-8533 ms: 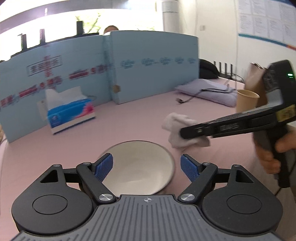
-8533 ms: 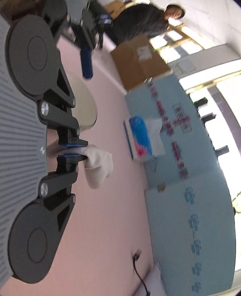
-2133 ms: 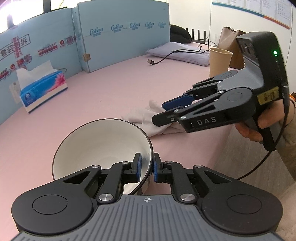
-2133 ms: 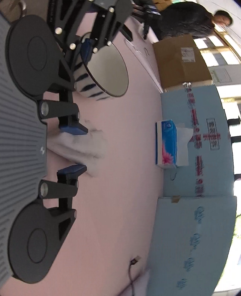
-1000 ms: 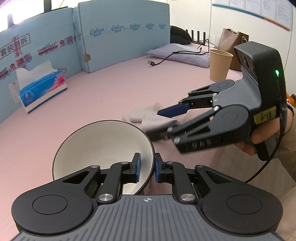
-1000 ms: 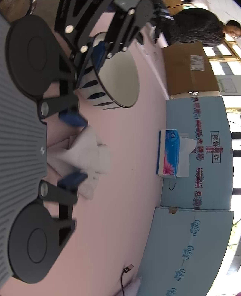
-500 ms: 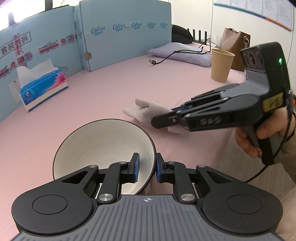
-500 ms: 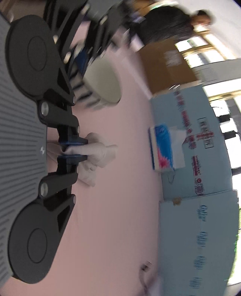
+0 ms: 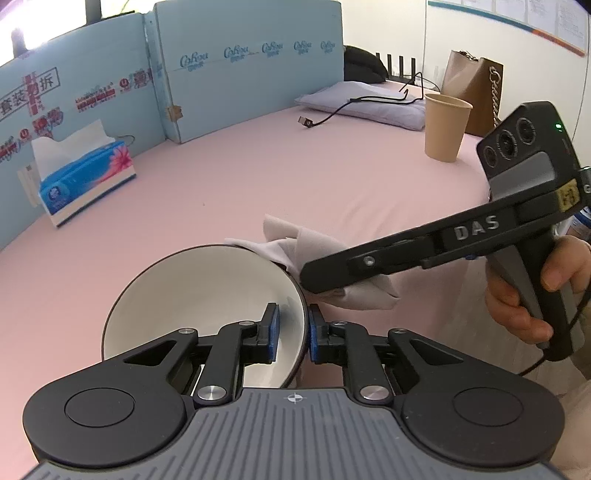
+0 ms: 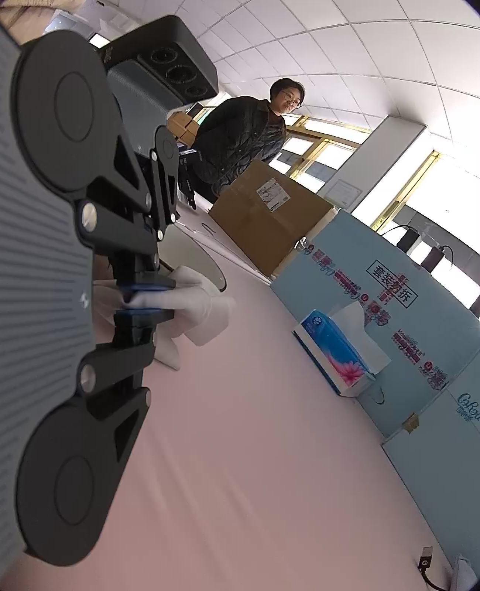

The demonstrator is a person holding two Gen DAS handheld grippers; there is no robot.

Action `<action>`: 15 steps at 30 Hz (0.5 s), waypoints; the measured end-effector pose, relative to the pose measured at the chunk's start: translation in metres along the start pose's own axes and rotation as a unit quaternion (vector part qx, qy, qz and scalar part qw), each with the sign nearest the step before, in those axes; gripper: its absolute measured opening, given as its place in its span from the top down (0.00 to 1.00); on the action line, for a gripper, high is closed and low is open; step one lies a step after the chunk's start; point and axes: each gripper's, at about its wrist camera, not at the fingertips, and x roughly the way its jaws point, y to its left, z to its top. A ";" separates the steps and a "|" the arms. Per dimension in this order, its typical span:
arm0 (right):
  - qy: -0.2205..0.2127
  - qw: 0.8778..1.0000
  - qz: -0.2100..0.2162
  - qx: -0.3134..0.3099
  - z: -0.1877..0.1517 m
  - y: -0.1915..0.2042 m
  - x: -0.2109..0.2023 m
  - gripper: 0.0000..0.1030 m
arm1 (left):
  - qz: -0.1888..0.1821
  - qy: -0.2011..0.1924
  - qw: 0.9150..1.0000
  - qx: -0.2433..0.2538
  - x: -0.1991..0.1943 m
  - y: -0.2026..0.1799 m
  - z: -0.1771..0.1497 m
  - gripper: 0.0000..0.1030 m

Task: Clean bowl
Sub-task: 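Rub the cloth along the bowl's outer wall with the right gripper while the left gripper holds the bowl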

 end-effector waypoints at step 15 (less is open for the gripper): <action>-0.006 1.000 -0.011 0.007 0.017 -0.010 0.024 0.89 | -0.005 -0.002 1.000 -0.002 -0.004 0.002 -0.006 0.81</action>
